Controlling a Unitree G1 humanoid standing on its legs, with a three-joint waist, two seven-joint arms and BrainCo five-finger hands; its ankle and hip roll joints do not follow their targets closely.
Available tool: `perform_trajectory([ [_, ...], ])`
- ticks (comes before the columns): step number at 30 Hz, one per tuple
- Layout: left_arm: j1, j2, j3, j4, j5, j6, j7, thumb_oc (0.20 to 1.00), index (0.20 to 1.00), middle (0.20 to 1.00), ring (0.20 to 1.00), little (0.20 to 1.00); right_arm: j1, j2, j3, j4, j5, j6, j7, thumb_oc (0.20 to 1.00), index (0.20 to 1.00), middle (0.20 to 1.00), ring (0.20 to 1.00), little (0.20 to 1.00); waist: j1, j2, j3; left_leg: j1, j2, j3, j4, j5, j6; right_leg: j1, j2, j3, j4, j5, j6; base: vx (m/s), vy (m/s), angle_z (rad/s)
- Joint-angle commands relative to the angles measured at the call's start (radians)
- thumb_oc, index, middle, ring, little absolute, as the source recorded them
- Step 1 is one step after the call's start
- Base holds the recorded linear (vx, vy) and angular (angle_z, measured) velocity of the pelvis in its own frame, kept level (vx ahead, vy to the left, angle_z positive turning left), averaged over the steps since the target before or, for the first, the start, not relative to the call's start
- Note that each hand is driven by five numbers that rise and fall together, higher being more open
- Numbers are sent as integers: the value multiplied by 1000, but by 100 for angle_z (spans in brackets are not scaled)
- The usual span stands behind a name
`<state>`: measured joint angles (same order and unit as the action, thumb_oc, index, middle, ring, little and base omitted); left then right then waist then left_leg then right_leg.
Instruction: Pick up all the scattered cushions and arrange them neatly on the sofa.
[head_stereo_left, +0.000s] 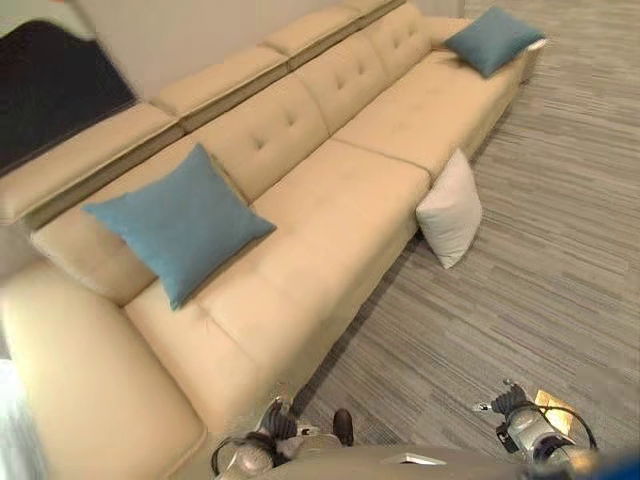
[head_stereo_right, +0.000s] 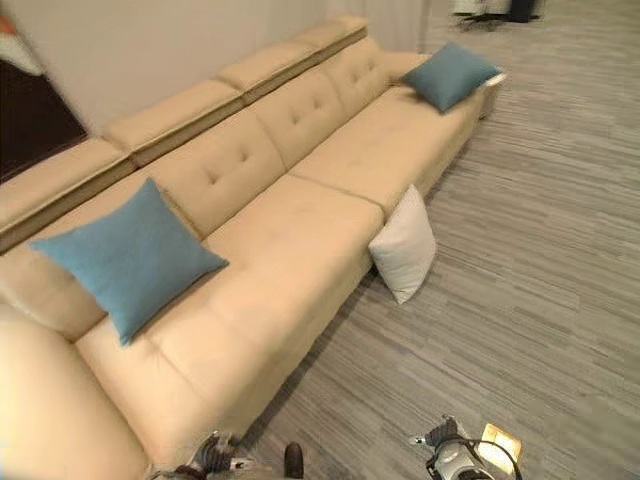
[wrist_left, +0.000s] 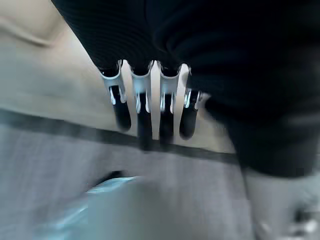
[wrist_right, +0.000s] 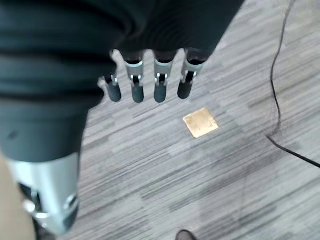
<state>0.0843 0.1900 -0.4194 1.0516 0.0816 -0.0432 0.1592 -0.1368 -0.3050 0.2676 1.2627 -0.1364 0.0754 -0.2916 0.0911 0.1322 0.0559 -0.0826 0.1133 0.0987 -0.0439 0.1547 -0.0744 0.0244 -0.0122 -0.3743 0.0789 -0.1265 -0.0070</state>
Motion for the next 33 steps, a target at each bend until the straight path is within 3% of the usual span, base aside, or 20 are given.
perform_trajectory([
  [1,-199,-43,-7,93,55,1,26,1000,1000,1000,1000,1000,-63,53,5,5,37,-33,-34,1000,1000,1000,1000,1000,-37,-64,83,82,-113,-7,39,-174,72,36,-71,89,-97,45,96,-39,-134,-5],
  [5,-233,-64,-36,102,60,2,34,1000,1000,1000,1000,1000,-42,44,-12,10,64,-47,-50,1000,1000,1000,1000,1000,-55,-79,104,44,-95,-11,138,-203,50,50,-59,96,-118,47,81,-48,-139,-17],
  [6,-254,-73,-52,104,48,0,43,1000,1000,1000,1000,1000,-38,45,-5,21,64,-51,-55,1000,1000,1000,1000,1000,-46,-89,122,10,-140,-114,186,-214,44,42,-55,120,-125,57,76,-22,-32,-8],
  [7,-254,-73,-52,104,48,0,43,1000,1000,1000,1000,1000,-38,45,-5,21,64,-51,-55,1000,1000,1000,1000,1000,-46,-89,122,9,-140,-115,187,-214,44,42,-55,120,-125,57,76,3,-40,-13],
  [8,-258,-74,-50,105,42,-1,45,1000,1000,1000,1000,1000,-32,39,-10,28,60,-54,-55,1000,1000,1000,1000,1000,-40,-94,120,0,-174,-189,176,-228,48,36,-49,144,-129,64,80,48,-11,-33],
  [16,-252,-64,-37,100,34,-4,46,1000,1000,1000,1000,1000,-12,38,-15,27,29,-50,-56,1000,1000,1000,1000,1000,-53,-93,115,52,-177,-164,93,-230,85,22,-44,207,-128,82,96,53,85,-41],
  [20,-254,-53,-27,91,25,-6,48,1000,1000,1000,1000,1000,-16,47,-1,30,5,-37,-45,1000,1000,1000,1000,1000,-44,-96,128,54,-174,-133,87,-242,109,-29,-55,230,-44,74,109,-10,96,-42],
  [22,-254,-42,-14,86,17,-7,47,1000,1000,1000,1000,1000,-33,49,11,31,-11,-33,-38,1000,1000,1000,1000,1000,-33,-95,145,58,-163,-102,88,-254,127,-105,-70,205,77,73,134,-48,91,-96],
  [23,-256,-35,-6,89,13,-8,47,1000,1000,1000,1000,1000,-49,50,15,30,-20,-26,-33,1000,1000,1000,1000,1000,-22,-94,156,69,-155,-78,88,-265,130,-162,-111,137,151,87,155,44,21,-145],
  [24,-249,-32,0,88,12,-7,45,1000,1000,1000,1000,1000,-53,48,17,35,-33,-17,-32,1000,1000,1000,1000,1000,-10,-92,158,94,-150,-48,78,-278,129,-172,-163,27,139,110,154,142,-57,-130],
  [25,-240,-31,8,87,14,-7,40,1000,1000,1000,1000,1000,-51,45,17,43,-36,-15,-32,1000,1000,1000,1000,1000,-5,-95,157,111,-145,-29,72,-286,128,-176,-179,-22,89,128,144,260,-151,-102],
  [30,-227,-43,15,102,4,-14,43,1000,1000,1000,1000,1000,-6,34,2,64,-27,-21,-28,1000,1000,1000,1000,1000,-21,-94,137,150,-138,-38,101,-326,103,-158,-164,3,-21,157,132,215,-168,-23],
  [33,-230,-62,22,105,-33,-9,45,1000,1000,1000,1000,1000,3,29,-10,63,-2,-36,-40,1000,1000,1000,1000,1000,-15,-92,131,134,-94,-47,191,-329,54,-84,-123,-8,-62,122,98,186,-273,40],
])
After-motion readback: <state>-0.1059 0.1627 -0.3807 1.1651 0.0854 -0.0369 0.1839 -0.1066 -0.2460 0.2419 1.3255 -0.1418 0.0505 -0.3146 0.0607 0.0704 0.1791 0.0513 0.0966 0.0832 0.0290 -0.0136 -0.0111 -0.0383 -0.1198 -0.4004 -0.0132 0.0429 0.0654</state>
